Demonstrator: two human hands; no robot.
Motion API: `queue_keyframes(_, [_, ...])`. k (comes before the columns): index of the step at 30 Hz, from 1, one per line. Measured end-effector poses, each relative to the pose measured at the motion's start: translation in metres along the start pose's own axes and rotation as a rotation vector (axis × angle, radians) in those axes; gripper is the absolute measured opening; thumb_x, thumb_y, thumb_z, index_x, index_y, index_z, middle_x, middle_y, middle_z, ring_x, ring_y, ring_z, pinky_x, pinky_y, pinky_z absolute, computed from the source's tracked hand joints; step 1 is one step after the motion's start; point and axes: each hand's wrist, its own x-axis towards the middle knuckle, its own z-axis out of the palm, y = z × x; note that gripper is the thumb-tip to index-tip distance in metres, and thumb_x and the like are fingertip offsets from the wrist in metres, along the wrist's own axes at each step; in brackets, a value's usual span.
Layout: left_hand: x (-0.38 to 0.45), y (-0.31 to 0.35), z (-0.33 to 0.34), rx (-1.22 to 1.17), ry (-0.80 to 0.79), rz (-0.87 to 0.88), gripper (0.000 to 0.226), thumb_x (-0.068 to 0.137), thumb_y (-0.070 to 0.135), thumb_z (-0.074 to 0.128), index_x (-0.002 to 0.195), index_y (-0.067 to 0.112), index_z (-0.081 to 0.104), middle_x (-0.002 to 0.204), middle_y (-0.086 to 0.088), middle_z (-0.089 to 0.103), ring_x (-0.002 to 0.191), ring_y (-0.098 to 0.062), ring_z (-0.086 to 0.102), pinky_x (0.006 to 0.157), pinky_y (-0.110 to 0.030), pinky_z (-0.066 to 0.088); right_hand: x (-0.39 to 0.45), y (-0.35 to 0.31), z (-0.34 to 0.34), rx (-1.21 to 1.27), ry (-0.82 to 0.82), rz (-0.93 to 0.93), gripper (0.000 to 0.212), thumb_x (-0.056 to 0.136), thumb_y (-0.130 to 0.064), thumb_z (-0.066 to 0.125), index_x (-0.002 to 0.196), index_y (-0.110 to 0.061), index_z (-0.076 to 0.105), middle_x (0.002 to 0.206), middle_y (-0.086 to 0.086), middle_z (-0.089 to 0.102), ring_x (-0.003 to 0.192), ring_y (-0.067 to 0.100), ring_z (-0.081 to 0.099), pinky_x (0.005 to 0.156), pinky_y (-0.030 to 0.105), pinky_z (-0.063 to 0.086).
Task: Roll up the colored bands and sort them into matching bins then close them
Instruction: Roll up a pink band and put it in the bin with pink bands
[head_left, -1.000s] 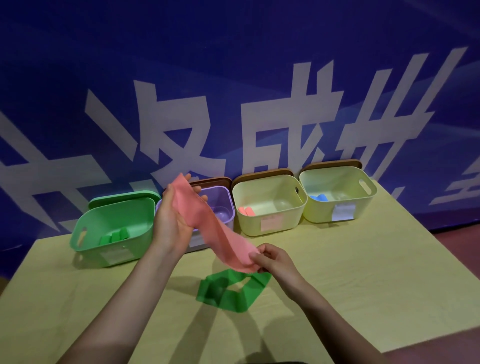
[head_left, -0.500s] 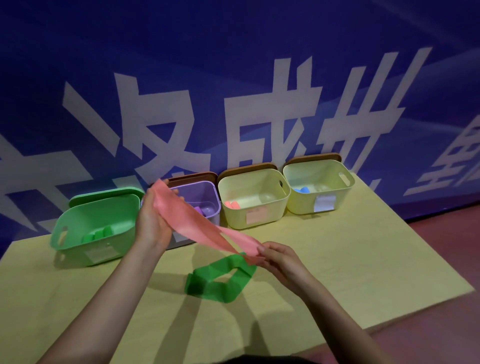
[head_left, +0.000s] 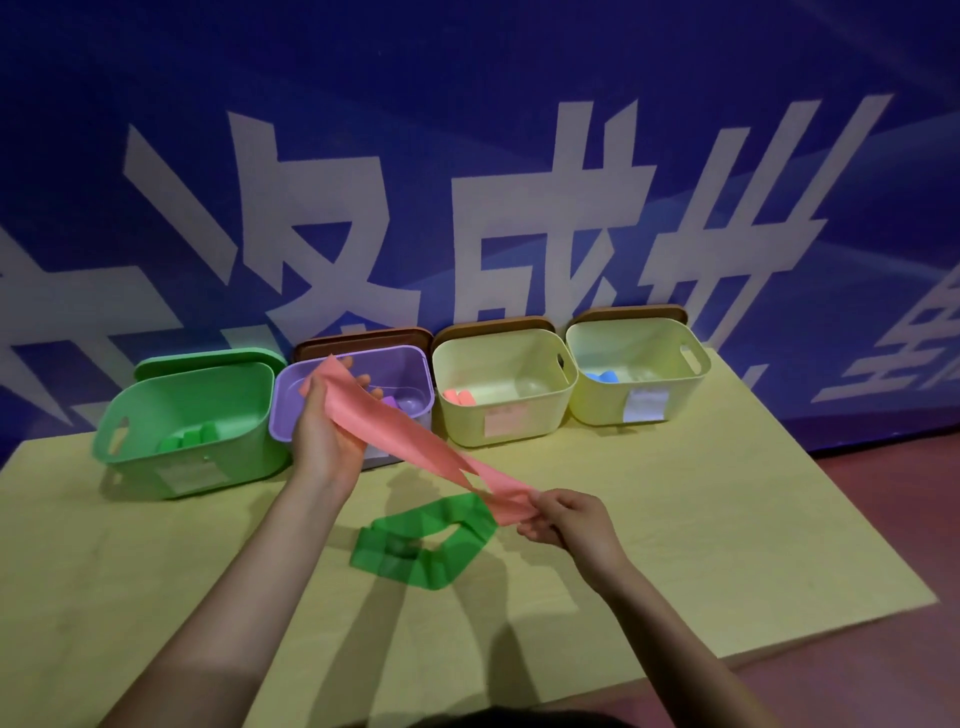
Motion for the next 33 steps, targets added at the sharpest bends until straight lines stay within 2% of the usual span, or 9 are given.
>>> queue_keyframes(6, [0.002,-0.013,-0.009,-0.006,0.064,-0.073,0.03,0.103,0.034,0.034,0.108,0.018,0.058,0.091,-0.004,0.061,0.088,-0.017,0.059,0.082,-0.033,0.049,0.016,-0.016,-0.01,0.803,-0.099,0.37,0.018,0.095,-0.007,0.052,0.105,0.004,0.062,0.094,0.017,0.072,0.079,0.021,0.073,0.071,0.029,0.06])
queue_keyframes(10, [0.01,-0.017,0.001,-0.037,0.075,-0.065,0.027,0.101,0.029,0.04,0.116,0.013,0.055,0.089,-0.005,0.062,0.083,-0.018,0.061,0.08,-0.033,0.051,0.03,-0.02,-0.012,0.941,-0.111,0.481,0.014,0.088,-0.005,0.054,0.098,-0.002,0.063,0.082,0.011,0.074,0.071,0.022,0.073,0.075,0.033,0.058])
queue_keyframes(15, [0.024,-0.012,0.007,-0.098,0.066,-0.063,0.027,0.102,0.03,0.035,0.103,0.015,0.058,0.086,-0.005,0.058,0.08,-0.018,0.058,0.086,-0.036,0.048,0.046,-0.026,-0.005,1.157,-0.151,0.477,0.032,0.067,0.004,0.07,0.096,-0.006,0.063,0.084,0.011,0.073,0.07,0.025,0.072,0.081,0.035,0.047])
queue_keyframes(18, [0.032,-0.006,0.005,-0.092,0.081,-0.037,0.027,0.103,0.029,0.034,0.105,0.016,0.057,0.092,-0.004,0.058,0.085,-0.016,0.058,0.09,-0.037,0.047,0.056,-0.029,0.0,1.092,-0.206,0.455,0.052,0.046,0.005,0.078,0.095,-0.006,0.061,0.084,0.012,0.071,0.066,0.024,0.07,0.076,0.03,0.046])
queue_keyframes(21, [0.04,-0.002,0.007,-0.07,0.067,-0.023,0.026,0.103,0.028,0.034,0.105,0.018,0.057,0.094,-0.002,0.06,0.087,-0.014,0.06,0.074,-0.031,0.048,0.063,-0.029,0.008,1.073,-0.273,0.479,0.058,0.036,-0.001,0.094,0.088,-0.004,0.068,0.086,0.012,0.068,0.067,0.023,0.064,0.064,0.029,0.047])
queue_keyframes(25, [0.043,0.0,0.017,-0.131,-0.025,0.022,0.025,0.103,0.025,0.034,0.108,0.016,0.057,0.086,0.001,0.059,0.078,-0.01,0.061,0.079,-0.026,0.047,0.057,-0.025,0.016,0.914,-0.371,0.492,0.053,0.063,-0.024,0.087,0.103,0.0,0.063,0.096,0.017,0.064,0.079,0.023,0.058,0.06,0.027,0.049])
queue_keyframes(29, [0.046,-0.001,0.017,-0.166,-0.09,-0.004,0.025,0.101,0.028,0.037,0.109,0.015,0.056,0.083,0.002,0.058,0.079,-0.013,0.056,0.08,-0.028,0.045,0.045,-0.02,0.01,0.788,-0.414,0.336,0.066,0.037,-0.014,0.098,0.096,0.0,0.071,0.095,0.022,0.068,0.082,0.028,0.064,0.062,0.032,0.056])
queue_keyframes(31, [0.049,-0.002,0.013,-0.158,-0.081,-0.014,0.027,0.102,0.03,0.035,0.108,0.016,0.057,0.082,0.002,0.06,0.078,-0.012,0.058,0.079,-0.028,0.046,0.045,-0.017,0.006,0.744,-0.439,0.291,0.084,0.04,-0.008,0.096,0.117,-0.002,0.063,0.107,0.022,0.065,0.085,0.028,0.066,0.065,0.033,0.057])
queue_keyframes(33, [0.051,-0.004,0.011,-0.141,-0.083,-0.033,0.029,0.103,0.031,0.032,0.105,0.017,0.057,0.079,0.003,0.061,0.072,-0.011,0.06,0.076,-0.028,0.046,0.045,-0.017,0.006,0.64,-0.505,0.242,0.078,0.052,-0.01,0.092,0.123,0.001,0.061,0.115,0.02,0.06,0.09,0.024,0.065,0.073,0.03,0.056])
